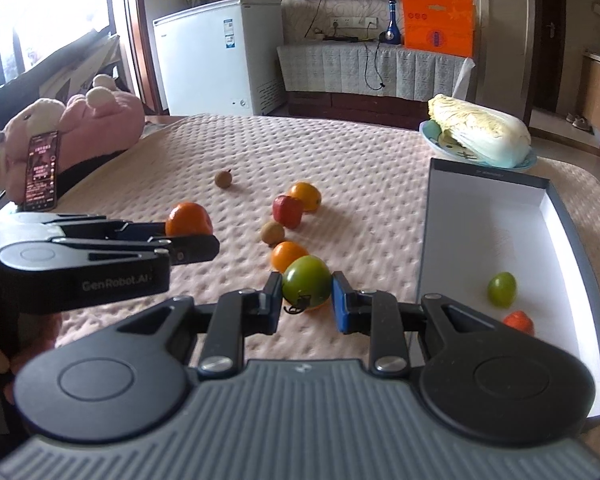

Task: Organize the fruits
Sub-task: 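Carry the orange with the left tool while the right tool carries the green tomato into the box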

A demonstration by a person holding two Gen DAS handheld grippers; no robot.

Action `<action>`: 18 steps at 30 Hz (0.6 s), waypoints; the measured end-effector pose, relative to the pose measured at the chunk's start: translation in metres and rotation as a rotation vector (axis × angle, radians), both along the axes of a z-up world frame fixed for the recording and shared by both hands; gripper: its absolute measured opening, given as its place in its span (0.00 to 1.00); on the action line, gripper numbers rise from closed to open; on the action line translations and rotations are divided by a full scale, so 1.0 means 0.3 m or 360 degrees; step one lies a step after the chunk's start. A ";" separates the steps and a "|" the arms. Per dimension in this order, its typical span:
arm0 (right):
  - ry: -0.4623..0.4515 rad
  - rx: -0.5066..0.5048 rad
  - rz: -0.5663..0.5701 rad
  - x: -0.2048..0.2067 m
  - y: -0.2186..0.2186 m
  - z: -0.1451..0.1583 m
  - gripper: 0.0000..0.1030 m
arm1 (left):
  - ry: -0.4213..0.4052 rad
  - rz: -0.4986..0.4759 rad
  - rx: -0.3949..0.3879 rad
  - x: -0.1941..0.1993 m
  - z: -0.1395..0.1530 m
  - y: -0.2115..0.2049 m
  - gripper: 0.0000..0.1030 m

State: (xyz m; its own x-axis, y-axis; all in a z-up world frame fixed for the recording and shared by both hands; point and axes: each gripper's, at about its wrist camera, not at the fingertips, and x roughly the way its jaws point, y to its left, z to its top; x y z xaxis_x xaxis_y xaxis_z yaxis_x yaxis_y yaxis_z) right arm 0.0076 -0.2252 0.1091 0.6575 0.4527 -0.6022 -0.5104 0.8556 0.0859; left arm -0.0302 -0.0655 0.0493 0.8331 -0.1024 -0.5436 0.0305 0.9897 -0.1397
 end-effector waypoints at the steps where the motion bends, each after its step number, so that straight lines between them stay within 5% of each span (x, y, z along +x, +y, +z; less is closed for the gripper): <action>1: -0.0002 0.0004 -0.0006 0.000 -0.007 0.001 0.28 | 0.0000 -0.0004 0.0000 0.002 -0.001 -0.007 0.39; 18: -0.0008 0.0063 -0.0093 0.012 -0.099 0.017 0.28 | -0.0014 -0.0076 -0.0043 0.049 0.009 -0.110 0.39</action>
